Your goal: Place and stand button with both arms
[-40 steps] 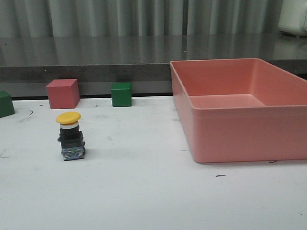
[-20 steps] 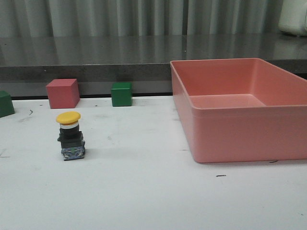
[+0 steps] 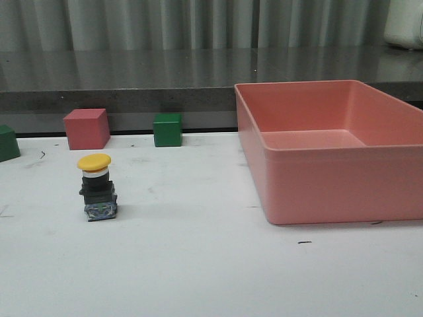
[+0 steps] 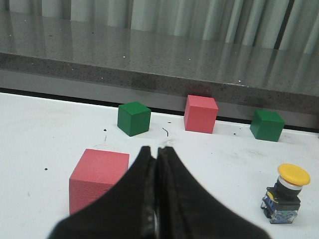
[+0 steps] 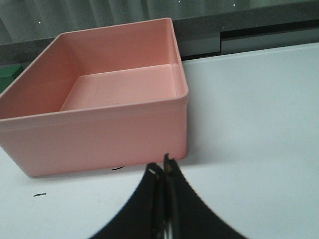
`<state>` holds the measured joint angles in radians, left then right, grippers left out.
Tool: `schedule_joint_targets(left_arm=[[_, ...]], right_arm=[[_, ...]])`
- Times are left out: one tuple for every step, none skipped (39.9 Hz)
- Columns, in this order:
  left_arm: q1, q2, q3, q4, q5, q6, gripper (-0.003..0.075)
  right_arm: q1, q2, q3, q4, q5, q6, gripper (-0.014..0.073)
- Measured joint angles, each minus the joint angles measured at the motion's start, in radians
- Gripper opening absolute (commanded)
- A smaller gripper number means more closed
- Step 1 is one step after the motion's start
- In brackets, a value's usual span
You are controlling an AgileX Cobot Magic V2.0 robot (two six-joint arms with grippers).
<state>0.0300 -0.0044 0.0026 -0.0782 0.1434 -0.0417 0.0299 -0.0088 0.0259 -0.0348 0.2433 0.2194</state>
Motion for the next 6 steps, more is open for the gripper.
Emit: schedule_joint_targets(left_arm=[[0.0,0.0,0.0,0.0,0.0,0.0,-0.002],[0.0,0.0,0.0,0.0,0.0,0.0,-0.002],[0.0,0.0,0.0,0.0,0.0,0.0,-0.002],[0.0,0.0,0.0,0.0,0.0,0.0,-0.002],[0.0,0.0,0.0,0.0,0.0,0.0,-0.002],[0.0,0.0,0.0,0.0,0.0,0.0,-0.002]], right_arm=[[0.0,0.0,0.0,0.0,0.0,0.0,-0.0071],[0.0,0.0,0.0,0.0,0.0,0.0,-0.0071],[0.0,0.0,0.0,0.0,0.0,0.0,-0.0071],[0.0,0.0,0.0,0.0,0.0,0.0,-0.0071],[0.0,0.0,0.0,0.0,0.0,0.0,-0.0071],[0.0,0.0,0.0,0.0,0.0,0.0,-0.0071]])
